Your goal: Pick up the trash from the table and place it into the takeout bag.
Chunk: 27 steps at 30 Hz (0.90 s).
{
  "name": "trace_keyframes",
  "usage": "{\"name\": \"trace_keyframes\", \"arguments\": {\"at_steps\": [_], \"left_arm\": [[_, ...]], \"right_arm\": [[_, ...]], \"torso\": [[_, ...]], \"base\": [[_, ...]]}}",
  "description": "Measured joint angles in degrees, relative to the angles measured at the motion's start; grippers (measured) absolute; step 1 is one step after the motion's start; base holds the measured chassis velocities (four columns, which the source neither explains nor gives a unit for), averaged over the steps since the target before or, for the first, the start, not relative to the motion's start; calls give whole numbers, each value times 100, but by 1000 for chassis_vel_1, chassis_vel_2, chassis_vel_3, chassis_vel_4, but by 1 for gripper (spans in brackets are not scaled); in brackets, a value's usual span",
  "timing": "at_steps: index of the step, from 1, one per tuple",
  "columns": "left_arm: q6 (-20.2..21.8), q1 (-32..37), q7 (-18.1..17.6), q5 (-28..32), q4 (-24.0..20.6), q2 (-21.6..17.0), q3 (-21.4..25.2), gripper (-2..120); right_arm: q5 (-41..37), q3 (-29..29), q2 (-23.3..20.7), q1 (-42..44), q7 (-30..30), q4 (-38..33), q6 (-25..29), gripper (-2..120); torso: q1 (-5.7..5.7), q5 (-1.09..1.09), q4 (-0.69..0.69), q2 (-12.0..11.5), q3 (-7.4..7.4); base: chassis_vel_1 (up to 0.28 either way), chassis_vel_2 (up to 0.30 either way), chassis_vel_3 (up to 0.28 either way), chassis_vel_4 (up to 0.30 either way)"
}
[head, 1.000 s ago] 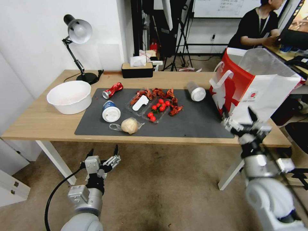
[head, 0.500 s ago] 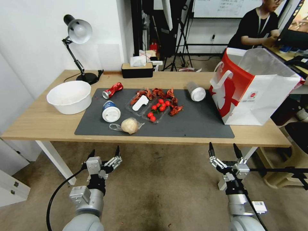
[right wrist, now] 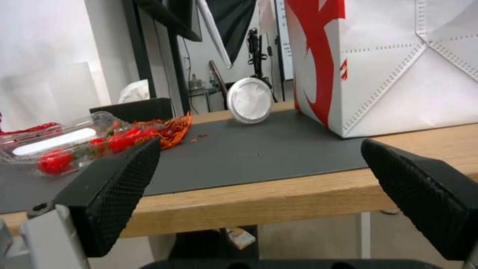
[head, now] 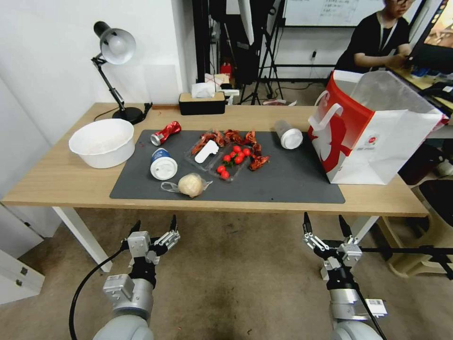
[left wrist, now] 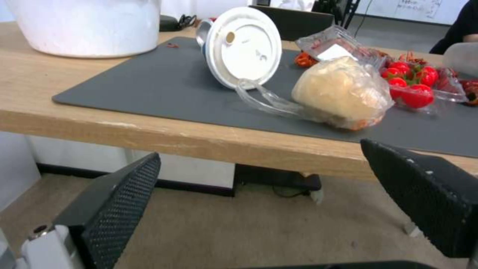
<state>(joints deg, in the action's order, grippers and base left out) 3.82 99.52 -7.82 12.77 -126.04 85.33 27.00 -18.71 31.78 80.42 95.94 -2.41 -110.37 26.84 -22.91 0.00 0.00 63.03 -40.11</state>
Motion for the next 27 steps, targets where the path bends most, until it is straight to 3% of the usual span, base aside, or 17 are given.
{"name": "trace_keyframes", "arguments": {"at_steps": [15, 27], "left_arm": [[1, 6, 3, 81, -13, -82, 22, 100], [20, 1, 14, 153, -45, -105, 53, 100]], "right_arm": [[-139, -17, 14, 17, 14, -180, -202, 100], [-443, -133, -101, -290, 201, -638, -1009, 100]], "torso": [[0, 0, 0, 0, 0], [0, 0, 0, 0, 0]], "base": [[0, 0, 0, 0], [0, 0, 0, 0]]}}
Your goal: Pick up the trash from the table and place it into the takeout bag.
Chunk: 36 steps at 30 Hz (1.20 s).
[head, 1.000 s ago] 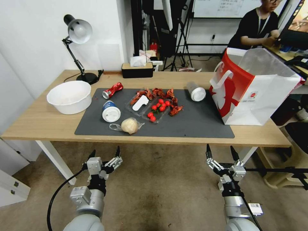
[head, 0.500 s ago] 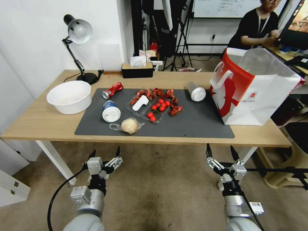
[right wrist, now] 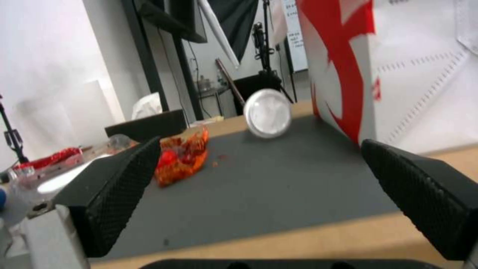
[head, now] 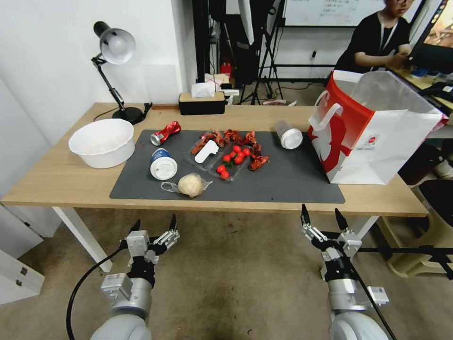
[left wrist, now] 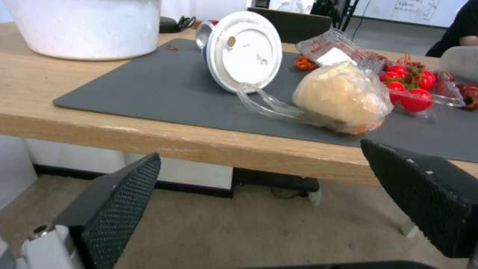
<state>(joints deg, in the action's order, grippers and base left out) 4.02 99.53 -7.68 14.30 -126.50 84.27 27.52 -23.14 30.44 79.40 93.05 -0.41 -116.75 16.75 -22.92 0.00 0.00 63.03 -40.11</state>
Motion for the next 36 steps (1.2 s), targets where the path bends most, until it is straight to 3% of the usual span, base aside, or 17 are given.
{"name": "trace_keyframes", "arguments": {"at_steps": [12, 14, 16, 18, 20, 29, 36], "left_arm": [[6, -17, 3, -4, -13, 5, 9, 100], [6, -17, 3, -4, -13, 5, 9, 100], [8, -16, 4, -5, -19, 2, 11, 100], [9, -16, 4, -6, -20, 1, 12, 100], [14, -30, 4, -6, -20, -9, 6, 100], [119, -137, 26, 105, 30, -129, -63, 100], [170, -176, 41, 133, 12, -135, -91, 100]], "right_arm": [[-10, -128, -217, -848, 433, -439, -1448, 100], [-11, -129, -219, -858, 437, -442, -1466, 100], [-47, -146, -331, -1193, 543, -543, -2021, 100], [-53, -152, -351, -1245, 554, -556, -2110, 100], [-122, -208, -462, -1539, 615, -595, -2547, 100], [-178, -279, -729, -2134, 661, -411, -3113, 100], [-178, -446, -836, -2521, 613, -36, -3202, 100]], "torso": [[0, 0, 0, 0, 0], [0, 0, 0, 0, 0], [0, 0, 0, 0, 0], [0, 0, 0, 0, 0], [0, 0, 1, 0, 0], [-1, 0, 1, 0, 0], [0, 1, 0, 0, 0]], "base": [[0, 0, 0, 0], [0, 0, 0, 0], [0, 0, 0, 0], [0, 0, 0, 0], [0, 0, 0, 0], [0, 0, 0, 0], [0, 0, 0, 0]]}}
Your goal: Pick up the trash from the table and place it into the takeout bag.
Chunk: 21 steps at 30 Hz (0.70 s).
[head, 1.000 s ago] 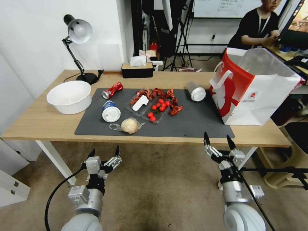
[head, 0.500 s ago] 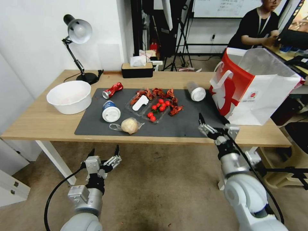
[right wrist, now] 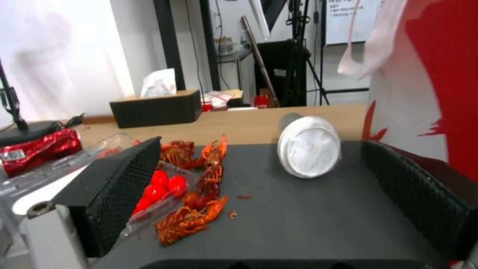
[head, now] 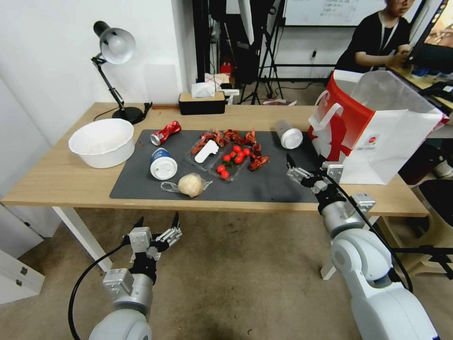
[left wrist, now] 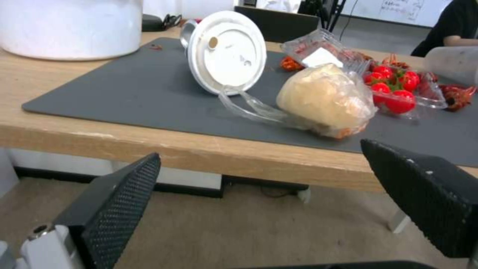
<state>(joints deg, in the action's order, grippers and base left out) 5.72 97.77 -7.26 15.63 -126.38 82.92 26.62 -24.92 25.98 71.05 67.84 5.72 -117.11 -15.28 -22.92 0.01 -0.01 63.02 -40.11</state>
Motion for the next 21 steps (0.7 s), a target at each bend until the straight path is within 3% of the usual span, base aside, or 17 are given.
{"name": "trace_keyframes", "arguments": {"at_steps": [21], "left_arm": [[16, -28, 8, 9, 28, -30, 16, 100]], "right_arm": [[-54, -706, -160, -1365, 165, 1205, -178, 100]], "torso": [[0, -1, 1, 0, 0]], "base": [[0, 0, 0, 0]]}}
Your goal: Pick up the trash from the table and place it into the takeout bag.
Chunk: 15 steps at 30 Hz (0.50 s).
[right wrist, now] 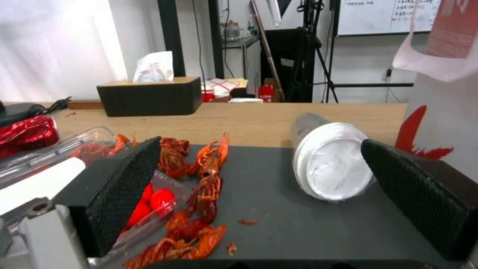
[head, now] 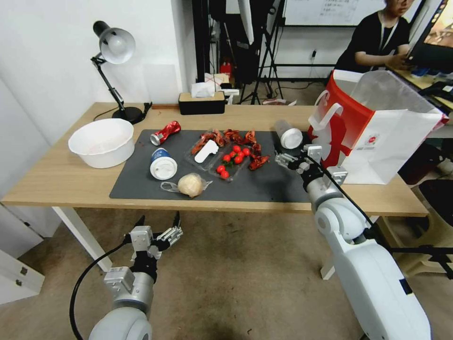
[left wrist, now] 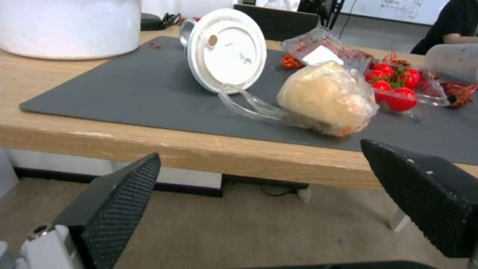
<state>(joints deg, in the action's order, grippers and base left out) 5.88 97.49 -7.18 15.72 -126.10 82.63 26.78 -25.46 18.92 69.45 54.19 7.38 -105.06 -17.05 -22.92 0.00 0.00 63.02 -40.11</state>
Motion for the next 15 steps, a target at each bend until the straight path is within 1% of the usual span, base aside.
{"name": "trace_keyframes", "arguments": {"at_steps": [5, 15], "left_arm": [[7, 11, 9, -8, -6, 26, -5, 100], [10, 43, 15, -36, -46, 48, 4, 100]], "right_arm": [[0, -134, -8, -193, 226, 121, -160, 100], [-61, -200, -62, -479, 441, 374, -396, 100]], "torso": [[0, 0, 0, 0, 0], [0, 0, -1, 0, 0]], "base": [[0, 0, 0, 0], [0, 0, 0, 0]]}}
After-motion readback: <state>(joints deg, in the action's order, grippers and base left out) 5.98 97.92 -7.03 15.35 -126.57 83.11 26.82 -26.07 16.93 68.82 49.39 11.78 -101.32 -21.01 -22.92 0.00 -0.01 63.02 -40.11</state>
